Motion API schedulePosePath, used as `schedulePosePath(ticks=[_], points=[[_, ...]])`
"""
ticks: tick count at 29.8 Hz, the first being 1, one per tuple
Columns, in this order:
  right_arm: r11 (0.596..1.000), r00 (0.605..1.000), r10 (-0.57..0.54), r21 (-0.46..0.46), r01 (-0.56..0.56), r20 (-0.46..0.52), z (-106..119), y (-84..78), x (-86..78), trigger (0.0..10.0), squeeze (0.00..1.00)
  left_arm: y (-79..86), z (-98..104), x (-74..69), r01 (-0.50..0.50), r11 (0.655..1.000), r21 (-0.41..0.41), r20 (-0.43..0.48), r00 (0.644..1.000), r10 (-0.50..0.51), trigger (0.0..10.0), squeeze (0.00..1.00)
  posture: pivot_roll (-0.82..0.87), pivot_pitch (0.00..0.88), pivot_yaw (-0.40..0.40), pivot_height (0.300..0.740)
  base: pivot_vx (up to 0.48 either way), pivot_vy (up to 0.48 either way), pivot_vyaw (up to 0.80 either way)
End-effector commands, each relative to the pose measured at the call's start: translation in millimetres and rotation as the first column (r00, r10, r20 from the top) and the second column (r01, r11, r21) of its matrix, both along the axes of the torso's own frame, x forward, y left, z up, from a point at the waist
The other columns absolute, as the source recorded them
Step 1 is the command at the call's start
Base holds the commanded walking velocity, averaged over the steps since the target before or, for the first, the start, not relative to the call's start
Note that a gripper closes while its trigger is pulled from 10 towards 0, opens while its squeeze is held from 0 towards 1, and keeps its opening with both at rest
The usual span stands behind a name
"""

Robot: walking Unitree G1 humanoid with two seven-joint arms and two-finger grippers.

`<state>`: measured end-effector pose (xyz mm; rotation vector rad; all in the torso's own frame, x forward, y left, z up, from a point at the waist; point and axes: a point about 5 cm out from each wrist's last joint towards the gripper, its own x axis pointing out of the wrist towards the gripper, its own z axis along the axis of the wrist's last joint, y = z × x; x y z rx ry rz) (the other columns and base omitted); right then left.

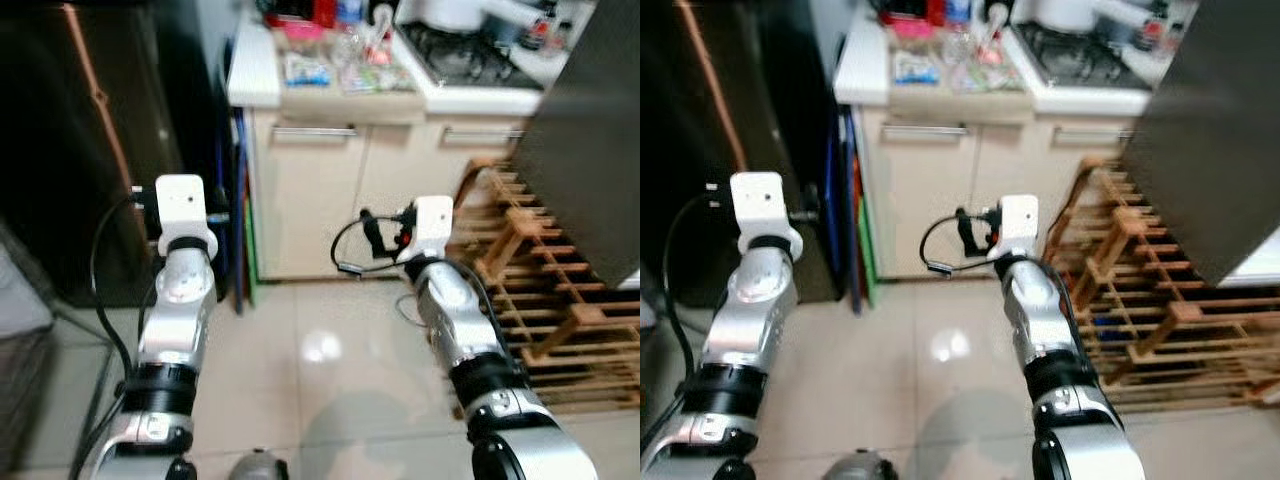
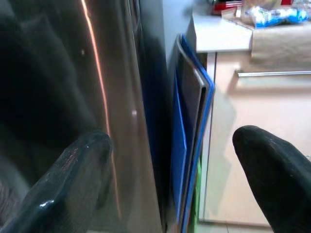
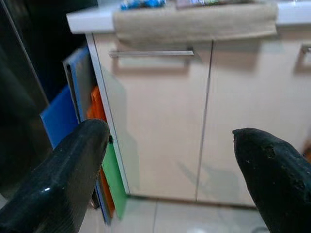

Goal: Restocking fridge

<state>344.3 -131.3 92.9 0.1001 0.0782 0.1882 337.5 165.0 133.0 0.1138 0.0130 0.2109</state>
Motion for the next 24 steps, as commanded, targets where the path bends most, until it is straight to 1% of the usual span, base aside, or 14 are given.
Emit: schedulePosePath(ticks=[1,5,6,7,8,9,10,12,13,18,19,20,21,24], points=[[0.999,0.998,-0.031,-0.014,0.032,0.045,9,-6.2,2.3,10.0,0.0,-5.0,5,3.8,0.021,1.0,0.01,0.016,1.0,-0.021,10.0,0.0,0.0,0.0,-0.008,0.74,0.0,-0.439,0.59],[0.996,0.994,-0.073,-0.048,0.077,0.081,14,-12.3,1.9,10.0,0.0,-6.6,6,4.6,0.041,0.999,0.003,0.028,0.999,-0.041,10.0,0.0,0.0,0.0,-0.008,0.74,0.0,-0.436,0.6],[0.989,0.986,-0.126,-0.064,0.133,0.111,18,-19.1,1.3,10.0,0.0,-7.4,9,5.0,0.059,0.998,-0.013,0.043,0.997,-0.058,10.0,0.0,0.0,0.0,-0.008,0.74,0.27,-0.394,0.6],[0.97,0.954,-0.212,-0.072,0.231,0.212,31,-31.5,-4.2,10.0,0.0,-6.8,20,2.8,0.115,0.989,-0.091,0.117,0.988,-0.104,10.0,0.0,0.0,0.0,-0.008,0.74,0.0,0.0,0.0],[0.97,0.954,-0.212,-0.072,0.231,0.212,31,-31.5,-4.2,10.0,0.0,-6.8,20,2.8,0.115,0.989,-0.091,0.117,0.988,-0.104,10.0,0.0,0.0,0.0,-0.008,0.74,0.0,0.0,0.0],[0.962,0.937,-0.234,-0.077,0.262,0.258,37,-35.2,-7.0,10.0,0.0,-6.5,24,1.1,0.141,0.983,-0.117,0.15,0.981,-0.123,10.0,0.0,0.0,0.0,-0.008,0.74,0.0,0.0,0.0],[0.964,0.918,-0.225,-0.065,0.26,0.326,49,-35.8,-13.6,10.0,0.0,-3.3,34,-5.0,0.151,0.985,-0.082,0.202,0.971,-0.131,10.0,0.0,0.0,0.0,-0.007,0.74,0.0,0.0,0.0],[0.967,0.912,-0.218,-0.051,0.25,0.348,53,-35.4,-16.5,10.0,0.0,-1.6,38,-8.3,0.146,0.987,-0.074,0.224,0.966,-0.126,10.0,0.0,0.0,0.0,-0.008,0.74,0.0,0.0,0.0],[0.969,0.901,-0.206,-0.048,0.241,0.381,59,-35.3,-21.4,10.0,0.0,-1.7,47,-13.9,0.152,0.987,-0.055,0.265,0.955,-0.132,10.0,0.0,0.0,0.0,-0.008,0.74,0.0,0.0,0.0],[0.966,0.899,-0.205,-0.066,0.249,0.388,59,-36.8,-28.3,10.0,0.0,-9.0,62,-20.4,0.2,0.98,0.0,0.324,0.927,-0.189,10.0,0.0,0.01,0.0,-0.016,0.74,0.0,0.0,0.0],[0.96,0.907,-0.227,-0.075,0.269,0.356,51,-38.2,-32.4,10.0,0.0,-16.8,68,-21.2,0.27,0.962,0.044,0.345,0.899,-0.268,10.0,0.0,0.01,0.0,-0.018,0.74,0.0,0.0,0.59],[0.96,0.907,-0.227,-0.075,0.269,0.356,51,-38.2,-32.4,10.0,0.0,-16.8,68,-21.2,0.27,0.962,0.044,0.345,0.899,-0.268,10.0,0.0,0.01,0.0,-0.018,0.74,0.0,0.0,0.59],[0.956,0.913,-0.24,-0.081,0.281,0.33,45,-37.2,-33.2,10.0,0.0,-21.5,69,-19.8,0.326,0.945,0.03,0.353,0.881,-0.315,10.0,0.0,0.01,0.0,-0.015,0.74,0.48,0.0,0.71],[0.957,0.917,-0.234,-0.088,0.276,0.322,44,-33.6,-31.2,10.0,0.0,-23.1,69,-16.9,0.347,0.938,0.015,0.35,0.877,-0.33,10.0,0.0,0.0,0.0,-0.014,0.74,0.48,0.0,0.62]])
